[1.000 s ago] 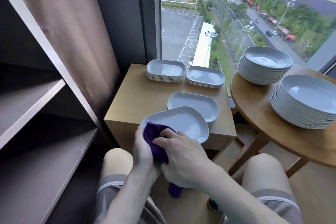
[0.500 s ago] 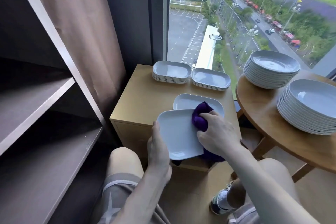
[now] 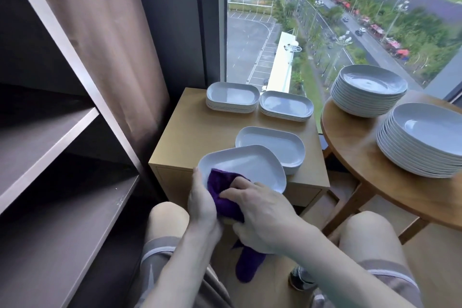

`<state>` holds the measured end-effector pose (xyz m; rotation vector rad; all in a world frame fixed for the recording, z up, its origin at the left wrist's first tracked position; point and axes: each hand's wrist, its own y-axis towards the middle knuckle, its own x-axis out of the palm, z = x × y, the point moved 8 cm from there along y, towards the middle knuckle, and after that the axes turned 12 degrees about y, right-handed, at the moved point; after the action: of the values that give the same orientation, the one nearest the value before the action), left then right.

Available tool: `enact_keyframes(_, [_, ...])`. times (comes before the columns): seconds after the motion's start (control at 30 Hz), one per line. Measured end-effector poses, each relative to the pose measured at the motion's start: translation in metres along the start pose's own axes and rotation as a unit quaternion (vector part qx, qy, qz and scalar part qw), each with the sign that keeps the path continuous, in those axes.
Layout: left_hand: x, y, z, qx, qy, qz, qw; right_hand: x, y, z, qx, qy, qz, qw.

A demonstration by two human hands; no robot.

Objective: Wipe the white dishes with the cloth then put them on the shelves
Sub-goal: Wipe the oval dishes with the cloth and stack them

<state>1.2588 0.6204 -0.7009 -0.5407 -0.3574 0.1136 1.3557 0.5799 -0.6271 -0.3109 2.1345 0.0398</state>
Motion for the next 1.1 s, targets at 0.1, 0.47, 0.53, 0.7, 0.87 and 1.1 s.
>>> enact_keyframes(0.1, [-0.003, 0.002, 0.019, 0.048, -0.001, 0.017, 0.999, -0.017, -0.004, 0.021, 0.037, 0.002, 0.017, 0.999])
enact_keyframes(0.47, [0.013, -0.011, 0.024, 0.097, 0.054, -0.021, 0.994, -0.075, 0.01, 0.069, 0.127, 0.002, 0.148, 0.981])
enact_keyframes(0.53, [0.011, -0.013, 0.025, 0.094, 0.056, -0.018, 0.994, -0.072, 0.014, 0.052, 0.107, -0.003, 0.145, 0.984])
enact_keyframes(0.7, [0.01, -0.009, 0.02, 0.071, 0.059, -0.038, 0.995, -0.037, 0.013, -0.008, 0.004, -0.047, 0.104, 0.993])
enact_keyframes(0.87, [0.006, -0.004, 0.009, 0.006, 0.011, -0.081, 0.997, -0.007, -0.004, -0.033, -0.042, -0.044, 0.051, 0.997])
enact_keyframes(1.1, [0.002, -0.001, 0.029, 0.05, -0.013, -0.046, 0.998, -0.025, -0.01, -0.002, 0.017, -0.055, 0.066, 0.996])
